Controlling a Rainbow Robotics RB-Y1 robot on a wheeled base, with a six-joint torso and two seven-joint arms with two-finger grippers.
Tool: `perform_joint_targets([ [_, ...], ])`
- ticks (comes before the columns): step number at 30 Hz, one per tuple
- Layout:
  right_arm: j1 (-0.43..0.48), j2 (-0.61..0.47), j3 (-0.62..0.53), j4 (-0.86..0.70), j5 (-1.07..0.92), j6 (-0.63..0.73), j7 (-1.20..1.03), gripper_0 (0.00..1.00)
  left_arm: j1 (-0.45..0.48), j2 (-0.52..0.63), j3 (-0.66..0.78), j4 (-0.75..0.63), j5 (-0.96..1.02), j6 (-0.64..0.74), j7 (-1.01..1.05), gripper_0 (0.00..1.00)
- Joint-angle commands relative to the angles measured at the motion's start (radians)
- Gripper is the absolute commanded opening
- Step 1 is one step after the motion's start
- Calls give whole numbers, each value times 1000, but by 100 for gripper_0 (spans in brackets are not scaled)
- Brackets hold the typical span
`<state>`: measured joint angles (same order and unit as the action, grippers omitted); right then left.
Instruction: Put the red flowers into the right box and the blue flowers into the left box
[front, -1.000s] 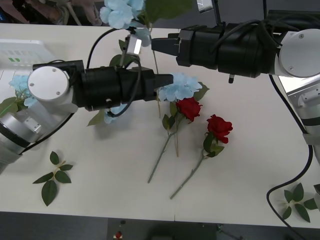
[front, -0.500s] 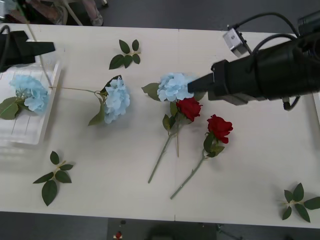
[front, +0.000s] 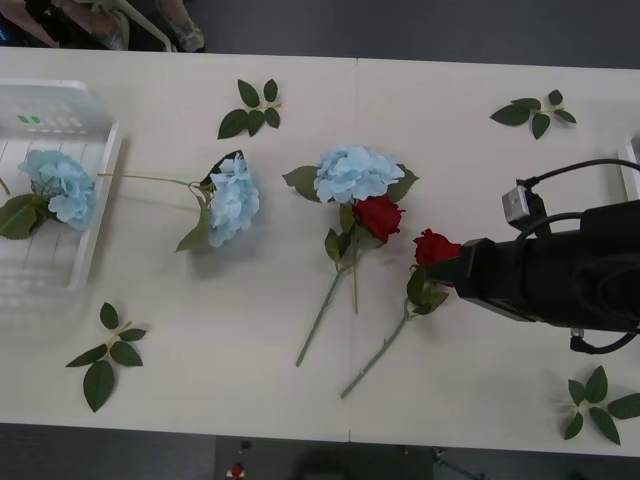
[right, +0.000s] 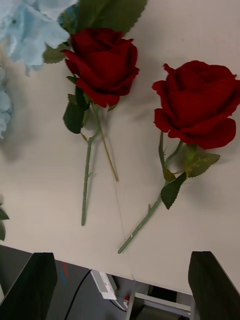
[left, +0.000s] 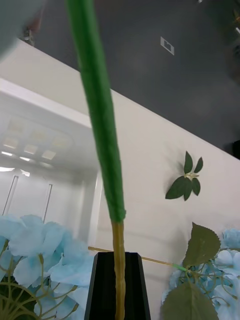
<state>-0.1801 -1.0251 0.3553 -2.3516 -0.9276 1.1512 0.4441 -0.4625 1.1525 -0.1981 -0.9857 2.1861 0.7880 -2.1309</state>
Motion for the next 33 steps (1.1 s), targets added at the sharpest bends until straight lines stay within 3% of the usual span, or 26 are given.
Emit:
perform_joint_targets([
  [1, -10, 33, 100, 0, 184, -25, -128, 77, -19, -40, -3, 55, 0, -50, -50, 0],
  [8, -48, 119, 225, 156, 362, -93, -151, 78, -16, -56, -4, 78, -14, -67, -50, 1],
  [11, -61, 175, 229, 219, 400, -94, -143, 77, -10, -57, -6, 78, -14, -67, -49, 22],
  [14, -76, 217, 231, 275, 423, -94, -136, 77, -8, -66, -4, 78, -12, -70, -49, 54],
  [16, -79, 238, 231, 313, 450, -94, -131, 78, -10, -68, -4, 78, -11, -72, -49, 83],
  [18, -78, 249, 231, 344, 473, -94, -125, 77, -10, -66, -4, 78, 4, -72, -50, 100],
  [25, -79, 249, 249, 411, 510, -94, -119, 77, -8, -59, 19, 45, 103, -58, -57, 100],
  [28, -84, 249, 261, 434, 516, -94, -114, 77, -11, -24, 80, -19, 98, 31, -50, 100],
  [33, -108, 258, 295, 472, 521, -94, -113, 77, -36, 13, 95, -205, -132, 99, -41, 100],
])
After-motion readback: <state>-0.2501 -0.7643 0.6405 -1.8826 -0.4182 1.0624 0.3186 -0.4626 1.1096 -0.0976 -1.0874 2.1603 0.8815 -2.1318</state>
